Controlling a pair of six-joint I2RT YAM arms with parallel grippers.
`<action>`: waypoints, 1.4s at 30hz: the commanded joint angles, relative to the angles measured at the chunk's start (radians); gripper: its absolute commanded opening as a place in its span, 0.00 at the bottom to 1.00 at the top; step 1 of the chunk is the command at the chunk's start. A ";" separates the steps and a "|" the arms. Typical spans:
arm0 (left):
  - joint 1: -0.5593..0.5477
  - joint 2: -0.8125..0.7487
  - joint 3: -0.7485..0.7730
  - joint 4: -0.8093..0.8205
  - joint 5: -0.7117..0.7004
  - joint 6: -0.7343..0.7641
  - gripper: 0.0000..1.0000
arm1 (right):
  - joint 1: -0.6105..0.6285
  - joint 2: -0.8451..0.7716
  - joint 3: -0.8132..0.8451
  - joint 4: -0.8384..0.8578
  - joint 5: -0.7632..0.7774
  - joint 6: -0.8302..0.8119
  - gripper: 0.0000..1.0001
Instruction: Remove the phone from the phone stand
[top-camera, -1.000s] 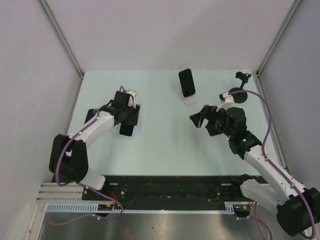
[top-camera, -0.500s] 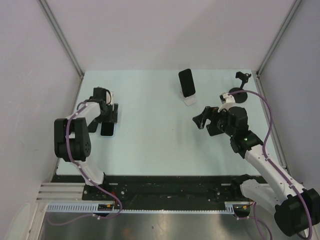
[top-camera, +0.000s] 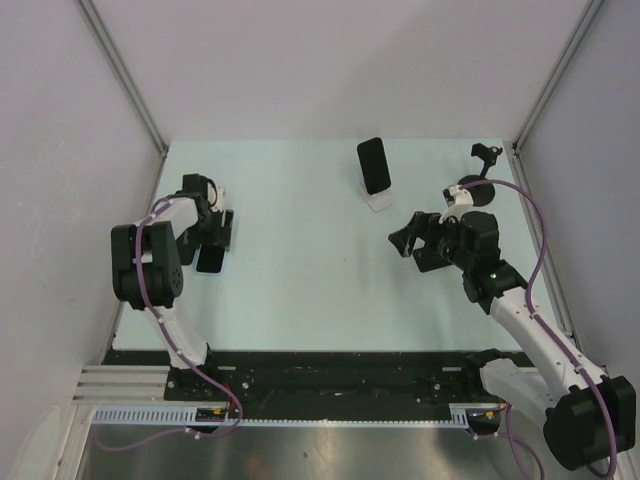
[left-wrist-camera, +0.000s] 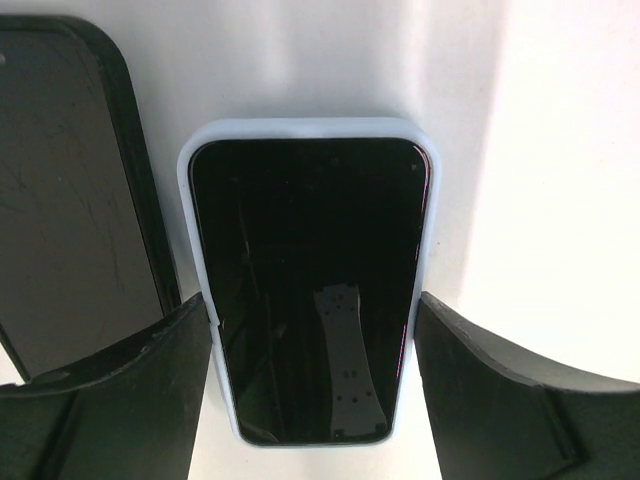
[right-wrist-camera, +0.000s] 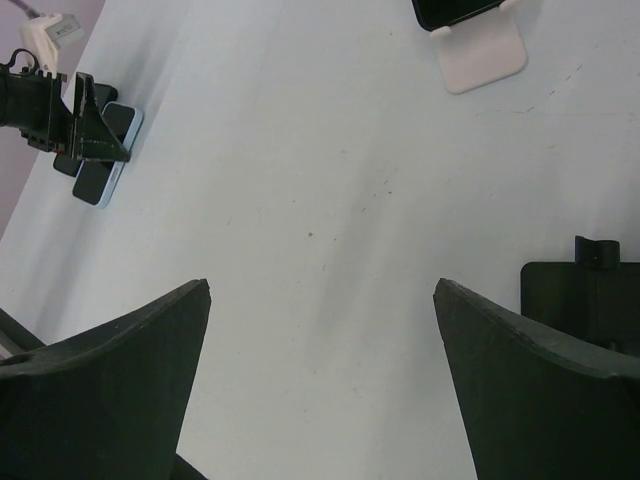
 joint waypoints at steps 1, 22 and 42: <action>0.012 0.024 0.071 0.030 0.027 0.073 0.34 | -0.009 0.009 -0.004 0.042 -0.022 -0.007 0.99; 0.021 0.084 0.127 0.024 0.030 0.056 0.49 | -0.021 0.024 -0.004 0.053 -0.049 0.005 0.99; 0.022 0.062 0.129 0.018 0.017 0.033 0.77 | -0.024 0.004 -0.004 0.039 -0.056 0.015 0.99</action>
